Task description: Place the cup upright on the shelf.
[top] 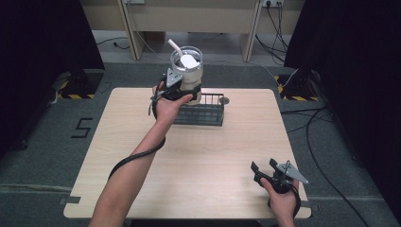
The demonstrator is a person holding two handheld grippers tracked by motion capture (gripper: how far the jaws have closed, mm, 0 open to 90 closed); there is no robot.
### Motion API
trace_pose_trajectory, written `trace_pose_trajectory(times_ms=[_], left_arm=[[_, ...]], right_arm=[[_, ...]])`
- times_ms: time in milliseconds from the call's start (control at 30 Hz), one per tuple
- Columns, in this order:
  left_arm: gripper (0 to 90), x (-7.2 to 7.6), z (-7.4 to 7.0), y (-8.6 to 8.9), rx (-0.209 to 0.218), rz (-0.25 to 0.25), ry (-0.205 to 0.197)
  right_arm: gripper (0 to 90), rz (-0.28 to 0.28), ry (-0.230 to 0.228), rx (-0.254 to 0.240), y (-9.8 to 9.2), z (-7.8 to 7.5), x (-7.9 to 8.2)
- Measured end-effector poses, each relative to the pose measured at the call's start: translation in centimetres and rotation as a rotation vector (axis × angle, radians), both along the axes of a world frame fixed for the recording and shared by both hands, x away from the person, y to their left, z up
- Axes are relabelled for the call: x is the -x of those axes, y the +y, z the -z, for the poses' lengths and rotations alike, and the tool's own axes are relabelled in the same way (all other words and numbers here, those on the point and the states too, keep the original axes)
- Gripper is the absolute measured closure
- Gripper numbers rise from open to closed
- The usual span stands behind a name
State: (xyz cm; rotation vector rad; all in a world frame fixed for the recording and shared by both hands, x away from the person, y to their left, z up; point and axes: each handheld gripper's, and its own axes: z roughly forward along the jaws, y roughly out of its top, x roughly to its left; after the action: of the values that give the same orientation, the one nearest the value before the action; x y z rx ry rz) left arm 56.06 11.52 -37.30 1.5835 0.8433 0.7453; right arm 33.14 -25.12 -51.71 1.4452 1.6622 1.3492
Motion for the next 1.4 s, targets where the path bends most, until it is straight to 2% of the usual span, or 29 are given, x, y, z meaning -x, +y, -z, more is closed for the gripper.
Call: trace_pose_trajectory(times_ms=[467, 933, 1200, 1400], left_arm=[[10.5, -1.0, 0.6, -0.2, -0.017, -0.012, 0.022], [10.5, -1.8, 2.0, -0.9, -0.030, -0.018, 0.048], [10.5, -2.2, 2.7, -1.1, -0.030, -0.022, 0.058], [10.5, -2.2, 2.6, -1.2, -0.024, -0.023, 0.059]], right_arm=[[18.7, -0.004, 0.000, 0.001, 0.0, 0.0, 0.0], [18.6, -0.008, 0.000, 0.001, 0.0, 0.0, 0.0], [18.6, -0.011, -0.001, 0.000, 0.0, 0.0, 0.0], [18.6, -0.010, -0.001, 0.002, 0.0, 0.0, 0.0]])
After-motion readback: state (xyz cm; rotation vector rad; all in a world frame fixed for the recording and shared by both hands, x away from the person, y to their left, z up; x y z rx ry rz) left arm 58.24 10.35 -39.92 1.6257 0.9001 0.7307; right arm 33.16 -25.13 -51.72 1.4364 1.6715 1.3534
